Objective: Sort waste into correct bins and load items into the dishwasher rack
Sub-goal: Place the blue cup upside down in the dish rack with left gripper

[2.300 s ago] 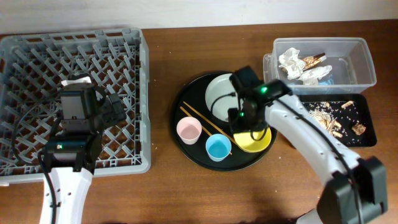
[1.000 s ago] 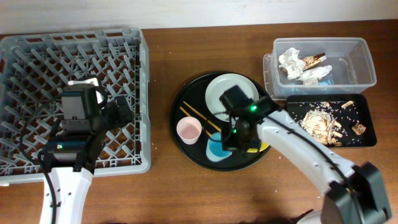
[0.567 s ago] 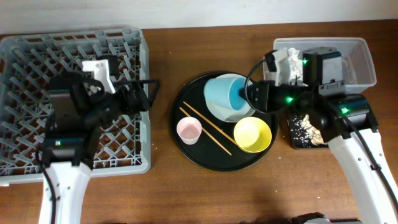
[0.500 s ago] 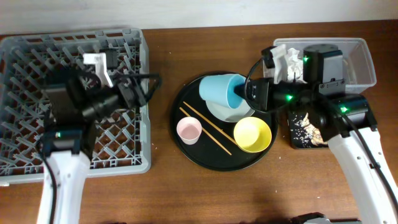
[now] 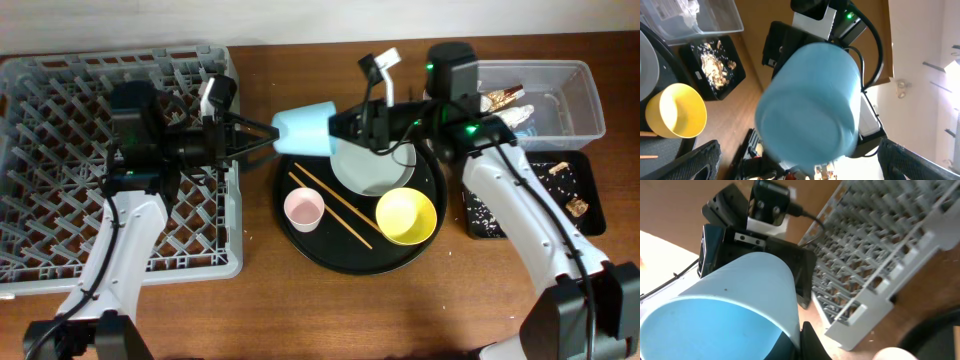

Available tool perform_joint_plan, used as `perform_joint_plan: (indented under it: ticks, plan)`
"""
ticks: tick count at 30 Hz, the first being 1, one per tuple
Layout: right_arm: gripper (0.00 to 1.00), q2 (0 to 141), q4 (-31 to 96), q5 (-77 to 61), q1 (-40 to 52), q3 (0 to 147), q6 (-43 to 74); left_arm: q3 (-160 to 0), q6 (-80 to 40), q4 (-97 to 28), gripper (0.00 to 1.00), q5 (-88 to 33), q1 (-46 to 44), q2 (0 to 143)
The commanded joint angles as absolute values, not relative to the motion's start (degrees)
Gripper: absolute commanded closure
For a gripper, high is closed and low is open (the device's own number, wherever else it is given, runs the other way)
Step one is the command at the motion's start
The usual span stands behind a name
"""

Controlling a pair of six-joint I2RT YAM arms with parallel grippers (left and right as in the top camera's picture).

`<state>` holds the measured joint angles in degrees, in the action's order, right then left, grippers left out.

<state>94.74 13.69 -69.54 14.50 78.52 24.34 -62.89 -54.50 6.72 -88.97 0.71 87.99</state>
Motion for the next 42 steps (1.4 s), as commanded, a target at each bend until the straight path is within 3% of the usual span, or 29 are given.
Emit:
perform_joint_plan:
  ticks: [1, 7, 9, 10, 16, 17, 18, 20, 23, 28, 32, 36, 42]
  plan:
    - [0.96, 94.3, 12.99, -69.58, 16.64, 79.05, 26.02, -63.24, -55.07, 6.87, 0.01, -90.17, -0.64, 87.53]
    - [0.96, 94.89, 13.02, -63.66, 21.85, 79.05, 26.35, -63.24, -55.7, 6.9, 0.02, -90.17, -2.11, 87.53]
    - [0.96, 95.83, 12.99, -62.35, 22.74, 79.05, 27.16, -63.24, -55.72, 6.9, 0.11, -90.17, -2.09, 87.53]
    - [0.96, 96.73, 12.75, -62.11, 23.14, 79.05, 27.35, -63.24, -55.72, 6.87, 0.23, -90.17, -2.09, 87.53]
    - [0.95, 98.13, 10.61, -60.8, 23.24, 79.05, 27.99, -63.24, -55.72, 6.87, 0.43, -89.65, -2.09, 87.53]
    - [0.71, 98.13, 10.66, -60.82, 23.24, 79.05, 27.97, -63.24, -55.72, 6.87, 0.48, -89.17, -2.09, 87.53]
    - [0.32, 98.13, 10.68, -61.04, 23.24, 79.05, 27.97, -63.24, -55.72, 6.87, 0.49, -88.86, -2.09, 87.53]
    - [0.14, 98.08, 10.66, -61.52, 22.76, 79.05, 28.1, -63.24, -55.72, 8.25, 0.49, -88.82, -2.02, 87.53]
    - [0.03, 96.68, 10.72, -64.82, 17.47, 79.05, 29.28, -63.26, -55.96, 19.51, 0.56, -90.19, 0.54, 87.42]
    - [0.02, 94.3, 21.08, -64.99, 4.14, 79.05, 26.81, -63.26, -59.7, 39.59, 0.56, -90.19, 9.61, 87.39]
    - [0.02, 94.3, 32.58, -59.68, 1.5, 79.05, 21.21, -63.26, -59.94, 42.61, 0.55, -87.0, 18.72, 87.42]
    - [0.01, 94.3, 33.69, -59.02, 2.76, 79.05, 21.21, -63.26, -58.48, 31.4, 0.55, -71.64, 23.55, 87.42]
    - [0.02, 94.3, 35.31, -56.31, 3.09, 79.05, 21.21, -63.51, -43.97, 10.39, 0.56, -52.77, 23.7, 87.42]
